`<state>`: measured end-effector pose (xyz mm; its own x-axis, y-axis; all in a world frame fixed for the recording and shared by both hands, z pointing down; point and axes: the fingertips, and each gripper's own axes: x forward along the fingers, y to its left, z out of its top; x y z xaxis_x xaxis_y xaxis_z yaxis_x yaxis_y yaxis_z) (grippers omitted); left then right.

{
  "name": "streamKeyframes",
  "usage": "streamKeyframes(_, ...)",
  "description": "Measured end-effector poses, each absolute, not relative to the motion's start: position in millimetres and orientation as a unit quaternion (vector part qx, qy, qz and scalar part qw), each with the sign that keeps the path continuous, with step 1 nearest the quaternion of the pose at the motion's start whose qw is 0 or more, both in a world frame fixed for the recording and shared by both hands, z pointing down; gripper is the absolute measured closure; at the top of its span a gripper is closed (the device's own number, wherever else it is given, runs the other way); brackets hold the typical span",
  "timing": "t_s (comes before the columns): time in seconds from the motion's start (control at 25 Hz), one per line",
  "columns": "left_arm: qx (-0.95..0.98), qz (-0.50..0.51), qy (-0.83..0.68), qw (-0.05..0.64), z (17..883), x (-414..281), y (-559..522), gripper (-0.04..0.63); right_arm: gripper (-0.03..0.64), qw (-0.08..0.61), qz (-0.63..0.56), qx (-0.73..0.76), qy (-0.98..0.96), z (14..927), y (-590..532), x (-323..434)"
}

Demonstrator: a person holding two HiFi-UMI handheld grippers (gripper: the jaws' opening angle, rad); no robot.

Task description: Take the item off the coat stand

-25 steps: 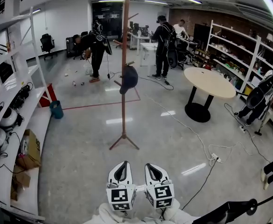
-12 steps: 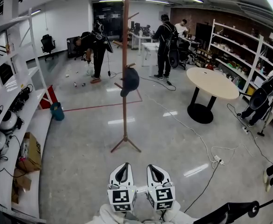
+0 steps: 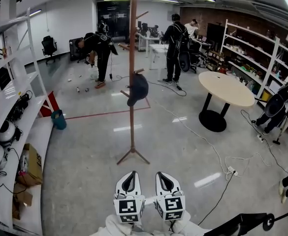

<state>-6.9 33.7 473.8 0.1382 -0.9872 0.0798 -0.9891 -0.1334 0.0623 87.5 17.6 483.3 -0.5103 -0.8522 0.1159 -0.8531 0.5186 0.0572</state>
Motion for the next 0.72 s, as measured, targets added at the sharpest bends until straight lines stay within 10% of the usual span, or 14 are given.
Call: streamKeyframes(0.72, 0.762, 0.011, -0.645, 0.049, 473.3, -39.2, -55.7, 0.595, 0.607, 0.054, 0.011, 0.469, -0.881, 479.2, -65.6, 45.4)
